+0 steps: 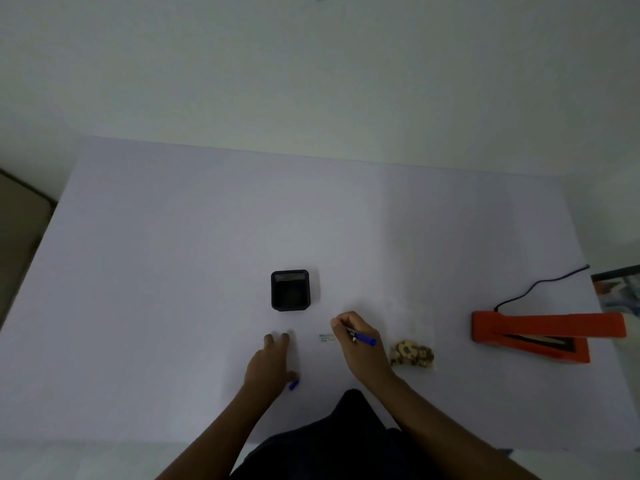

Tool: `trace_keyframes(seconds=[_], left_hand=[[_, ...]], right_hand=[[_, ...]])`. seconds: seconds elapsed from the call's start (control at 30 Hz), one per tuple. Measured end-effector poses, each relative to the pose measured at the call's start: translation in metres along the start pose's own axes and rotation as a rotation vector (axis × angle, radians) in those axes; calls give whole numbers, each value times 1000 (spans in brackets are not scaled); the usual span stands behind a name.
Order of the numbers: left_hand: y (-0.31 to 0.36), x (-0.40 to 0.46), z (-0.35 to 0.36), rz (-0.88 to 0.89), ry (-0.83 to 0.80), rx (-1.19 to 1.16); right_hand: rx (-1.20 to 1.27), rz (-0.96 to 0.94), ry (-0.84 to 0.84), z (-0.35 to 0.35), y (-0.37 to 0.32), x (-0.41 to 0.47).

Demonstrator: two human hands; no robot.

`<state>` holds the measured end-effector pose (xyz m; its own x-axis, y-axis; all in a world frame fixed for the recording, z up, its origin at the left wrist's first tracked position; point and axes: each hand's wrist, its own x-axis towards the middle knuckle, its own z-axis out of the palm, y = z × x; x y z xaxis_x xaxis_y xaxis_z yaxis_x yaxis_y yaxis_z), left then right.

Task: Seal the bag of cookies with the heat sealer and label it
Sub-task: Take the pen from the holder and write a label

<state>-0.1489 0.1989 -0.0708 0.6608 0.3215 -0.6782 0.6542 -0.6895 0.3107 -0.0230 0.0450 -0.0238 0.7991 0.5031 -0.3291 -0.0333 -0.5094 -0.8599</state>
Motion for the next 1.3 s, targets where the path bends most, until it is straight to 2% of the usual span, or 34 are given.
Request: trace_keyframes(seconds=[0.27,0.53,0.63,0.77,0.83,0.9,1.0,1.1,1.17,1.3], left_hand=[[-4,-17,24,94,53,12],[28,-26,45,321,-136,287],[39,-27,52,402,-119,308],[42,-24,50,357,-28,249],[45,-21,40,284,35,104],[50,-20,24,191,89,-169],[62,-25,-15,111,59,-704],[73,-37,-57,80,4,-1106],[78,-45,-80,96,-12,-1283],[88,-64,-114,165,-50,-1495]], right_hand=[[-7,31,-44,9,5,-12],[-16,46,-61,11,7,-13],[-21,53,-70,10,4,-15],[5,87,-43,3,6,-15],[54,119,-17,-1,6,-15],[119,164,14,-5,2,-15],[268,182,104,-13,-15,-12],[381,151,184,-22,-36,-9],[407,96,216,-28,-53,-10],[404,-25,233,-41,-86,-14]])
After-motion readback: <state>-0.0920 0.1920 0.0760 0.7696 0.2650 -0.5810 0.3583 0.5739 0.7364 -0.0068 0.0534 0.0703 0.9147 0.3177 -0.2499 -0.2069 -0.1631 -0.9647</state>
